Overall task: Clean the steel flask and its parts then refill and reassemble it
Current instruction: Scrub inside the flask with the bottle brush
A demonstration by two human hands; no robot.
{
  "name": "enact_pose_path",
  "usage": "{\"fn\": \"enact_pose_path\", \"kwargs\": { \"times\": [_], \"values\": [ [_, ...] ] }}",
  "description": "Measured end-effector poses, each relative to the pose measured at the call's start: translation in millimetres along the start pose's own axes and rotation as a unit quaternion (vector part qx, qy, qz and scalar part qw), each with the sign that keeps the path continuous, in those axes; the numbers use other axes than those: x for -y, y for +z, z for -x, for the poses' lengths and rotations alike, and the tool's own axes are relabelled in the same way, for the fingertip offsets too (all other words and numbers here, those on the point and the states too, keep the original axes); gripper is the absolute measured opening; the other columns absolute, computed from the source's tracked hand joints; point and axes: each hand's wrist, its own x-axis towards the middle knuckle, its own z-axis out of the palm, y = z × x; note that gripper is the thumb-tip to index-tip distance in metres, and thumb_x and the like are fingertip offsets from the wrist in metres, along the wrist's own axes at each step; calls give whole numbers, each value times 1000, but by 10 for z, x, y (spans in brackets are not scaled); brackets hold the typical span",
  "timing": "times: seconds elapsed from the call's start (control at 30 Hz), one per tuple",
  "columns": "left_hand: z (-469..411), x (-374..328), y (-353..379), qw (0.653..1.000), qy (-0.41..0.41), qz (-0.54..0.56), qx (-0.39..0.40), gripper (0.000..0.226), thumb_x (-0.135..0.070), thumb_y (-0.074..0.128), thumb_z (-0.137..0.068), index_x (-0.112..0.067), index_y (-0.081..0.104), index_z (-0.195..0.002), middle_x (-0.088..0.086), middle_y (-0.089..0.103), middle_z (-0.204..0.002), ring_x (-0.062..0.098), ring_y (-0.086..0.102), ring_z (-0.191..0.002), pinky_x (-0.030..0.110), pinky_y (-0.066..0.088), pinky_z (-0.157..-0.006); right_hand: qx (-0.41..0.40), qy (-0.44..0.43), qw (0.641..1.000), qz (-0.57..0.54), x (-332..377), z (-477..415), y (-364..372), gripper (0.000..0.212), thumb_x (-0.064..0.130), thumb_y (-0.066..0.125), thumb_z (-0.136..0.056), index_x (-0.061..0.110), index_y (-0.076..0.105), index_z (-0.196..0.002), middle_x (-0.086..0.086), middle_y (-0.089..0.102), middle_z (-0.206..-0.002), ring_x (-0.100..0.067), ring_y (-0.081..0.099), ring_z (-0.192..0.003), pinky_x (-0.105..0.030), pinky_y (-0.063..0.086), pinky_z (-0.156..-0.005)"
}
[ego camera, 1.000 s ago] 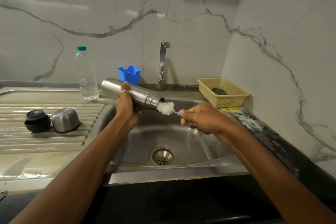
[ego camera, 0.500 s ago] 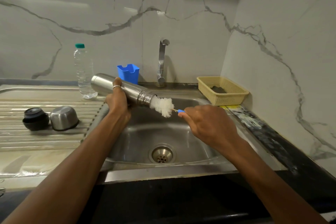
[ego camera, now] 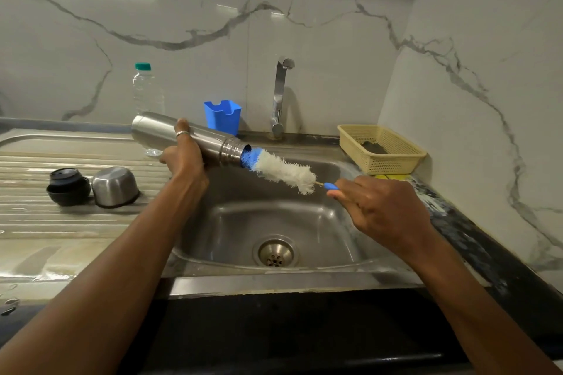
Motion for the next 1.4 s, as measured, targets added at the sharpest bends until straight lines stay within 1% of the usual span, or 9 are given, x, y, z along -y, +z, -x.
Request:
{"fn": "enact_pose_path", "kwargs": {
  "times": [0.13, 0.23, 0.33, 0.43, 0.6, 0.73, 0.83, 1.03, 1.4],
  "values": [
    [-29, 15, -35, 1000, 3, 6, -13, 70, -51, 67, -91, -8, 37, -135, 7, 65, -110, 19, 72, -92, 41, 63, -83, 63, 66, 995, -34, 74, -39, 69, 36, 44, 50, -102, 21, 72, -86, 5, 60, -64, -17, 52, -50, -34, 45, -43],
    [18, 28, -33, 1000, 0, 3, -7, 69, -51, 68, -91, -8, 36, -136, 8, 66, -114, 18, 72, -90, 36, 64, -74, 184, 185, 958, -115, 137, -125, 113, 25, 44, 58, -99, 22, 69, -102, 5, 70, -86, -17, 63, -74, -37, 53, -66],
    [104, 60, 22, 1000, 4, -9, 6, 61, -48, 65, -95, -9, 36, -132, 5, 65, -107, 15, 71, -85, 25, 58, -54, 281, 246, 909, -185, 284, -334, 117, 56, 53, 64, -93, 20, 49, -136, 0, 64, -127, -20, 63, -107, -42, 54, -90],
    [169, 107, 74, 1000, -5, -19, 22, 54, -47, 63, -97, -11, 34, -126, 2, 63, -102, 13, 70, -82, 28, 59, -57, 279, 215, 926, -139, 483, -625, 185, 81, 64, 65, -88, 17, 33, -147, -7, 53, -143, -28, 58, -121, -44, 52, -93],
    [146, 92, 31, 1000, -5, -21, 19, 66, -49, 65, -95, -9, 32, -136, 5, 64, -108, 17, 70, -91, 39, 62, -83, 181, 146, 967, -107, 579, -717, 357, 46, 55, 59, -96, 19, 56, -125, -2, 69, -107, -21, 65, -90, -33, 44, -68],
    [145, 50, 47, 1000, 4, -19, 17, 65, -46, 65, -96, -7, 34, -138, 7, 65, -114, 13, 69, -85, 25, 60, -64, 165, 121, 967, -154, 424, -659, 350, 33, 47, 60, -99, 17, 68, -112, 5, 60, -80, -15, 52, -69, -29, 32, -58],
    [171, 74, 96, 999, 11, -25, 18, 64, -44, 64, -97, -6, 34, -138, 8, 64, -115, 11, 68, -82, 19, 55, -52, 150, 122, 968, -160, 333, -625, 322, 35, 45, 63, -97, 17, 70, -116, 6, 60, -80, -12, 49, -68, -23, 26, -54],
    [144, 60, 99, 999, 16, -34, 21, 66, -47, 65, -96, -6, 33, -136, 4, 64, -106, 14, 69, -87, 40, 61, -88, 152, 136, 960, -192, 321, -619, 267, 35, 43, 65, -96, 16, 73, -118, 1, 65, -79, -12, 50, -66, -23, 27, -54],
    [-88, -38, -47, 999, 24, 2, -29, 69, -57, 66, -90, -10, 32, -127, 7, 61, -114, 21, 68, -97, 43, 59, -92, 166, 224, 939, -201, 18, -446, 133, 26, 47, 73, -90, 22, 78, -93, 10, 53, -57, -10, 48, -53, -30, 33, -51]
  ]
}}
